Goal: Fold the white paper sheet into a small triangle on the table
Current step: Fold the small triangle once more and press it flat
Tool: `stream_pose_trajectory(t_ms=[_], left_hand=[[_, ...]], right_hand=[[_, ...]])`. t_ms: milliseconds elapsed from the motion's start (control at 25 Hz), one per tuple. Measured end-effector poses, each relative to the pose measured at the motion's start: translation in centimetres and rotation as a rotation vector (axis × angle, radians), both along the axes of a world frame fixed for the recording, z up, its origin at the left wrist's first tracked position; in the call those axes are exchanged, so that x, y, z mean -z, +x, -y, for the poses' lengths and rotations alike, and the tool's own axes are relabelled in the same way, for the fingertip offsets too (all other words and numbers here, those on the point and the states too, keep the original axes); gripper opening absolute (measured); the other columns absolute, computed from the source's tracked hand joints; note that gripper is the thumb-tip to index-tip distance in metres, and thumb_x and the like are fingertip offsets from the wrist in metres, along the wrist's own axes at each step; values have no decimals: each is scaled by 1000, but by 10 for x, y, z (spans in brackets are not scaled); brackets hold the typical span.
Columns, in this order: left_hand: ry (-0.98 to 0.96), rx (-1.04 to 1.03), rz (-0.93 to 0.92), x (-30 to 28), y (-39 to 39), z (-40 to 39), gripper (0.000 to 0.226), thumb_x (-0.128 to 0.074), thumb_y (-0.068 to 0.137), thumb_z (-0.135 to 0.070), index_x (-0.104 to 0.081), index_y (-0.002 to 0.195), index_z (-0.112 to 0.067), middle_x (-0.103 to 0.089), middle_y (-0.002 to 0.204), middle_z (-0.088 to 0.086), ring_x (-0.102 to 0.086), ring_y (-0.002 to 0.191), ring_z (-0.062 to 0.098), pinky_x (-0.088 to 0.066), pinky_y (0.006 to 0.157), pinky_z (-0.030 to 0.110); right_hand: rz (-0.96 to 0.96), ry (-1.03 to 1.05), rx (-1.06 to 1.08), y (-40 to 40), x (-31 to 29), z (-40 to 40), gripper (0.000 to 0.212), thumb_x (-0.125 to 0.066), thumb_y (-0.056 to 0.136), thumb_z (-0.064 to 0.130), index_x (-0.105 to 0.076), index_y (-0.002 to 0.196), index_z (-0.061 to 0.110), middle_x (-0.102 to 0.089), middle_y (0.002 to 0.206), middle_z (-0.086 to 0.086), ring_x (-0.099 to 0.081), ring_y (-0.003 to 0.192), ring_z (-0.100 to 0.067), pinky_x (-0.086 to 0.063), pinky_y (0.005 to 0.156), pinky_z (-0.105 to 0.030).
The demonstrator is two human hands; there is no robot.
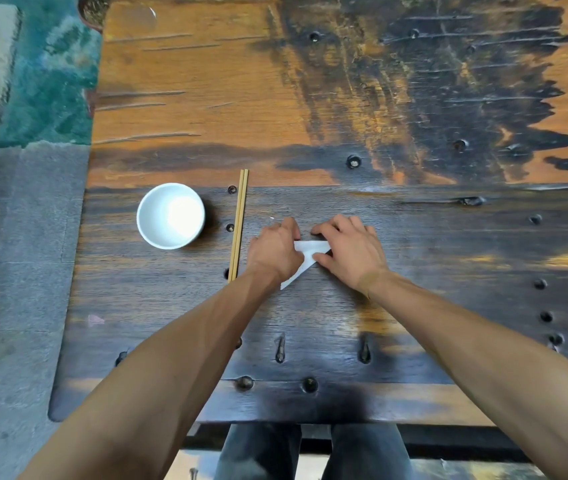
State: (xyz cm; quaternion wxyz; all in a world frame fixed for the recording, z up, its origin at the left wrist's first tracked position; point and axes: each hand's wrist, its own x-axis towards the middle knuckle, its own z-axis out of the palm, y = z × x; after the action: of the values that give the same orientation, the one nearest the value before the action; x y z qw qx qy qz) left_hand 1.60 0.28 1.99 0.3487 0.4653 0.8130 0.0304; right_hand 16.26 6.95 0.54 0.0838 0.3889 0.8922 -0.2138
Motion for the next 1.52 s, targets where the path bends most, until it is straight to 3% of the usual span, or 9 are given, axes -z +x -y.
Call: stream_pose_trajectory(t_ms=[160, 320, 560, 680, 840, 1000, 1160, 1320, 1520], left_hand=[[-23, -94, 190, 0, -10, 0, 19, -62, 84, -15, -60, 102, -21, -70, 99, 3, -62, 91, 23, -52, 76, 32], [54, -194, 361, 1, -15, 4, 8, -65, 86, -14, -64, 91, -21, -67, 83, -4, -57, 77, 13, -43, 58, 16], [217, -243, 373, -3, -16, 1, 17, -66, 84, -11, -59, 81, -27, -62, 71, -12, -55, 64, 6, -42, 60, 22], [195, -293, 414, 0, -15, -1, 20, -70, 84, -12, -58, 79, -27, -64, 72, -7, -57, 66, 10, -42, 61, 23], [108, -351, 477, 5, -17, -1, 17, -69, 86, -14, -59, 79, -26, -63, 69, -5, -57, 68, 13, -42, 65, 25], [129, -169, 249, 8, -21, 4, 5, -65, 87, -23, -65, 89, -27, -64, 89, -6, -59, 82, 12, -43, 70, 24], [155, -35, 190, 10, -22, 1, 18, -66, 85, -25, -67, 102, -30, -56, 95, -9, -55, 87, 10, -45, 77, 26], [197, 13, 191, 11, -22, -1, 16, -63, 86, -20, -67, 99, -29, -58, 88, -11, -55, 88, 13, -48, 76, 33], [217, 68, 116, 13, -24, 1, 14, -65, 84, -19, -60, 92, -30, -52, 83, -15, -51, 88, 10, -40, 67, 29]], right_hand=[[-27, -52, 45, -3, 3, -2, 24, -68, 83, 41, -57, 104, 33, -48, 113, 7, -40, 111, -19, -30, 83, -35], [-66, -135, 104, -5, 0, -6, 17, -67, 82, 35, -51, 89, 33, -49, 96, 12, -43, 103, -17, -29, 79, -35], [-425, -476, 523, -4, -7, -11, 19, -77, 71, 23, -63, 79, 34, -64, 68, 14, -58, 64, -2, -46, 61, -26], [-455, -640, 617, -3, -2, -8, 19, -80, 73, 17, -67, 83, 27, -69, 73, 11, -63, 68, -5, -50, 70, -27], [-435, -774, 731, -5, 0, -9, 12, -77, 79, 17, -67, 83, 24, -73, 72, 8, -68, 68, -8, -51, 64, -29], [-224, -479, 504, -7, -1, -7, 12, -72, 80, 26, -63, 73, 29, -68, 66, 11, -66, 69, -9, -48, 62, -29], [-142, -288, 328, -7, 1, -9, 20, -69, 80, 30, -54, 67, 29, -60, 77, 13, -57, 77, -12, -34, 56, -26], [-133, -199, 245, -5, 4, -6, 16, -68, 81, 32, -54, 89, 32, -54, 93, 13, -56, 86, -14, -32, 58, -25], [-238, 183, 7, 16, 7, 19, 32, -72, 82, 31, -56, 108, 20, -55, 108, 0, -52, 96, -22, -47, 74, -37]])
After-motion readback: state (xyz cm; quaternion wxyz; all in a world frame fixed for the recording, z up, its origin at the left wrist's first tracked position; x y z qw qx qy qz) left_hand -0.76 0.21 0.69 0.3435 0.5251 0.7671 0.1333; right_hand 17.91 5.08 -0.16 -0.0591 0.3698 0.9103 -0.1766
